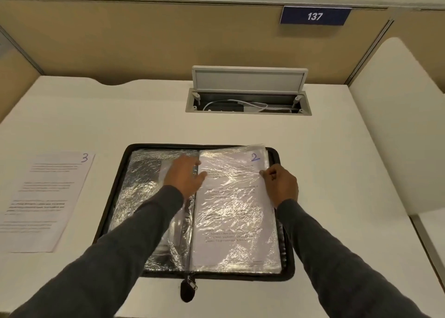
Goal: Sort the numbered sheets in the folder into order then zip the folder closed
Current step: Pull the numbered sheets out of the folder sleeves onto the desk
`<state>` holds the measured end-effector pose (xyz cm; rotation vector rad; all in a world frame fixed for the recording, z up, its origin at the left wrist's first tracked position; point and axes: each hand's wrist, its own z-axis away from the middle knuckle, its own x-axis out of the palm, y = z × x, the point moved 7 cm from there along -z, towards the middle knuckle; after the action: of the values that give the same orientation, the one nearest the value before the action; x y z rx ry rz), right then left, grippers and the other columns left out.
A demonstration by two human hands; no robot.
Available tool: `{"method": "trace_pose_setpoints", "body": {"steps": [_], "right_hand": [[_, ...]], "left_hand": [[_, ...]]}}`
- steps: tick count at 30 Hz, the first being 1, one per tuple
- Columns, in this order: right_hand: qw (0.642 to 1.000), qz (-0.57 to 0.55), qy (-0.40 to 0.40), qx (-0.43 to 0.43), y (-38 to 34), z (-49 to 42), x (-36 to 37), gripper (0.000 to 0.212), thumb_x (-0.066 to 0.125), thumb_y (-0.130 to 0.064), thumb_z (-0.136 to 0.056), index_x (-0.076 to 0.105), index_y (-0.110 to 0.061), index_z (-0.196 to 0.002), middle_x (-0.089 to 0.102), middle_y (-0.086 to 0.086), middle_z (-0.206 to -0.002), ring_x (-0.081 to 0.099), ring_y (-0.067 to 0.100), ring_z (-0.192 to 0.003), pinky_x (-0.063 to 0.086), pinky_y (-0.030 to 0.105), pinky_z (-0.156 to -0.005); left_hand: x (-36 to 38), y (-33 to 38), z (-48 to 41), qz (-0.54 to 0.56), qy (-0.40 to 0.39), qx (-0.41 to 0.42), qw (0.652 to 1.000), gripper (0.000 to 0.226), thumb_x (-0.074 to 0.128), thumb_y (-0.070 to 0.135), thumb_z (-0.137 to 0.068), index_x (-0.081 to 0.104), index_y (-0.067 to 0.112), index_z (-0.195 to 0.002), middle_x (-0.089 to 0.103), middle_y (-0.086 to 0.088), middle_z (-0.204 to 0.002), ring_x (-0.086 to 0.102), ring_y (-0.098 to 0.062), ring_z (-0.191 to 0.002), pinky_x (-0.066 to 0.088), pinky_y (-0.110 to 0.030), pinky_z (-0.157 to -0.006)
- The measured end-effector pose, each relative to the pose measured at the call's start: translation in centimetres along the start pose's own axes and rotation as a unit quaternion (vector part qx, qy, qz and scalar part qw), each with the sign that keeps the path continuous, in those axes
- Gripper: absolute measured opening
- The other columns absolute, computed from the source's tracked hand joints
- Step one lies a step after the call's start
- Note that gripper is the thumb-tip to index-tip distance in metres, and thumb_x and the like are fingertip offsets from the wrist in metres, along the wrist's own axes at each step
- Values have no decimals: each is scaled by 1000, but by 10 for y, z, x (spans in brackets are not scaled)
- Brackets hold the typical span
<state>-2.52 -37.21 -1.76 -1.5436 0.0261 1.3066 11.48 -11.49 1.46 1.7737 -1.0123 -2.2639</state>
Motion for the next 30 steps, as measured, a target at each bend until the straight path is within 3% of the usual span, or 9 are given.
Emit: {"method": "trace_pose_setpoints", "body": {"steps": [3,6,9,11,14,17,22,26,30], "right_hand": [[998,43,3,-47,-9,8,-6,23,58,-40,-99,64,-20,-89,65,-1,-86,57,20,-76,37,26,-63],[995,64,20,-80,-17,17,-12,22,55,-38,-101,67,-20,-98,63,-3,-93,55,15,-78,37,25,-68],[995,34,33,-92,-21,26,-15,18,56,-36,-101,65,-23,-109,63,-6,-97,58,14,-81,41,26,-73],[994,20,40,-100,-23,29,-15,15,57,-36,-100,63,-26,-108,63,-9,-96,60,12,-80,45,26,-72],[995,-25,44,-84,-20,28,-15,10,60,-35,-99,63,-26,-102,64,-9,-94,61,11,-79,53,28,-72],[995,-72,37,-63,-14,25,-14,10,64,-32,-97,65,-22,-100,67,-6,-93,63,11,-80,54,26,-72],[987,-153,-56,10,-5,17,3,15,64,-34,-98,64,-19,-101,67,-8,-91,63,5,-81,48,14,-65],[973,-209,-88,43,7,14,14,17,64,-32,-98,69,-16,-100,72,0,-96,70,19,-87,59,31,-77],[966,-237,-83,61,13,13,17,15,65,-30,-97,70,-17,-94,74,2,-93,70,23,-86,59,34,-77]], "left_hand": [[24,32,-21,-36,-36,38,998,47,62,39,-92,53,18,-132,49,-6,-140,41,-25,-132,35,-42,-112],[42,61,-40,-60,-83,61,993,62,58,35,-94,35,18,-149,37,-7,-151,34,-26,-139,29,-46,-115],[52,80,-55,-53,-123,79,988,66,57,23,-93,28,18,-152,32,-6,-155,32,-25,-140,27,-40,-115],[52,88,-66,-55,-112,97,987,52,59,20,-91,44,19,-141,47,-5,-141,44,-25,-129,34,-39,-108],[43,92,-80,-52,-72,111,990,14,66,21,-88,58,21,-100,55,1,-104,54,-22,-98,41,-33,-86],[37,92,-88,-55,-70,123,988,11,70,20,-87,60,19,-82,51,5,-90,52,-18,-87,39,-29,-76],[35,91,-94,-46,-107,125,985,10,61,18,-94,70,16,-91,62,1,-93,57,-19,-90,44,-30,-78],[32,88,-94,-14,-90,129,987,13,57,18,-94,69,18,-98,70,0,-93,61,-20,-86,51,-34,-80],[30,90,-92,-4,-69,159,985,2,56,15,-88,59,14,-89,64,-2,-83,58,-25,-77,50,-37,-72]]}}
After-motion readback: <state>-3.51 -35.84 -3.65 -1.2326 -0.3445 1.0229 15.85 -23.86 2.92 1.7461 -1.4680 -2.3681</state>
